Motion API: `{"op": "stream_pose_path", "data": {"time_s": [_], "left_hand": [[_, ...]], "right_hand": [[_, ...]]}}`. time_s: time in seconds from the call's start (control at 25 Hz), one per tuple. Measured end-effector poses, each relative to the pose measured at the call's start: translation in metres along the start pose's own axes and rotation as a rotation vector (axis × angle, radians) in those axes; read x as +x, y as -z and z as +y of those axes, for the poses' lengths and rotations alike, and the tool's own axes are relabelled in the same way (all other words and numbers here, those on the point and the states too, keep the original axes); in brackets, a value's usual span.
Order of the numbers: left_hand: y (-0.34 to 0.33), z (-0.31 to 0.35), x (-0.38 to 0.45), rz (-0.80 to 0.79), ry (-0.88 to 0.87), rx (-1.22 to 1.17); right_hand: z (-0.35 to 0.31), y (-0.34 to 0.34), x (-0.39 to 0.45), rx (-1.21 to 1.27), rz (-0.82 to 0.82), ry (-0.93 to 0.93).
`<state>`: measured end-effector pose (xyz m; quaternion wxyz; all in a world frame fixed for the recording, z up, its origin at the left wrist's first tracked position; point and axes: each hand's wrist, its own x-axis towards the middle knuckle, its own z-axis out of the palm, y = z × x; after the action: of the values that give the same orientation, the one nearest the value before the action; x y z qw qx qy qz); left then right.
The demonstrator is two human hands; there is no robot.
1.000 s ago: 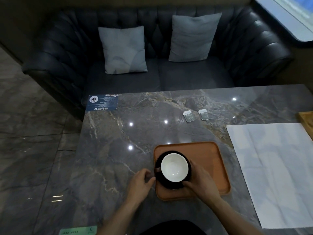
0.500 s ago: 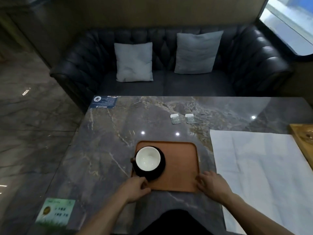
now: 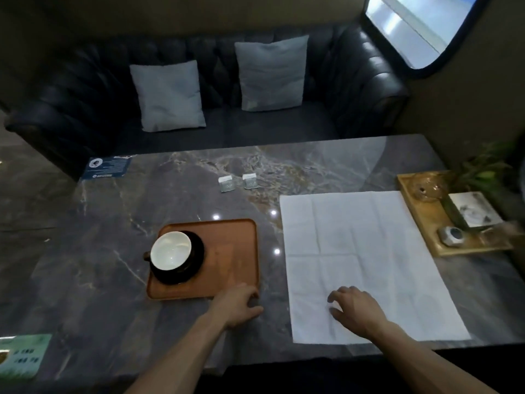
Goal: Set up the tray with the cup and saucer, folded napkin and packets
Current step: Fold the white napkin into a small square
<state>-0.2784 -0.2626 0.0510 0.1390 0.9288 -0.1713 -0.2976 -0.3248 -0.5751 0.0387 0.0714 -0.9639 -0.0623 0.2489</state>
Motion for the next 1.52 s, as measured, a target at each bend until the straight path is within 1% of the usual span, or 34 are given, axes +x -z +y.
{"op": "stream_pose_path", "data": {"time_s": [0.24,0.44,0.64,0.8,0.88,1.0,1.08,1.16,1.24,1.32,1.4,1.52], "left_hand": [[-0.024,0.044,0.026,0.043,-0.197,0.091],[-0.043,0.064,0.037,0.063,-0.345,0.089],[-0.057,0.080,0.043,0.045,-0.355,0.138],[-0.076,0.099,0.037,0.107,-0.304,0.171],[-0.084,0.108,0.030,0.150,-0.253,0.170],[-0.095,0.123,0.018,0.217,-0.181,0.224],[-0.104,0.134,0.008,0.199,-0.118,0.252],[-0.111,0.143,-0.001,0.132,-0.077,0.281],[-0.112,0.148,-0.008,0.068,-0.037,0.331],[-0.114,0.153,-0.014,0.049,0.004,0.372],[-0.121,0.155,-0.021,0.134,-0.020,0.387],[-0.131,0.152,-0.028,0.236,-0.082,0.399]], "right_hand": [[0.045,-0.021,-0.045,0.053,0.007,-0.158],[0.069,-0.025,-0.072,0.098,0.012,-0.287],[0.108,-0.034,-0.085,0.104,0.041,-0.335],[0.162,-0.038,-0.093,0.062,0.044,-0.265],[0.188,-0.038,-0.096,0.055,0.037,-0.195],[0.221,-0.040,-0.101,-0.005,-0.022,-0.077],[0.235,-0.039,-0.101,-0.024,-0.030,-0.006],[0.240,-0.039,-0.103,0.016,0.008,0.031],[0.240,-0.041,-0.106,0.050,0.082,0.058],[0.244,-0.046,-0.111,0.046,0.159,0.112],[0.247,-0.050,-0.116,0.019,0.198,0.188],[0.255,-0.048,-0.117,0.007,0.209,0.258]]}}
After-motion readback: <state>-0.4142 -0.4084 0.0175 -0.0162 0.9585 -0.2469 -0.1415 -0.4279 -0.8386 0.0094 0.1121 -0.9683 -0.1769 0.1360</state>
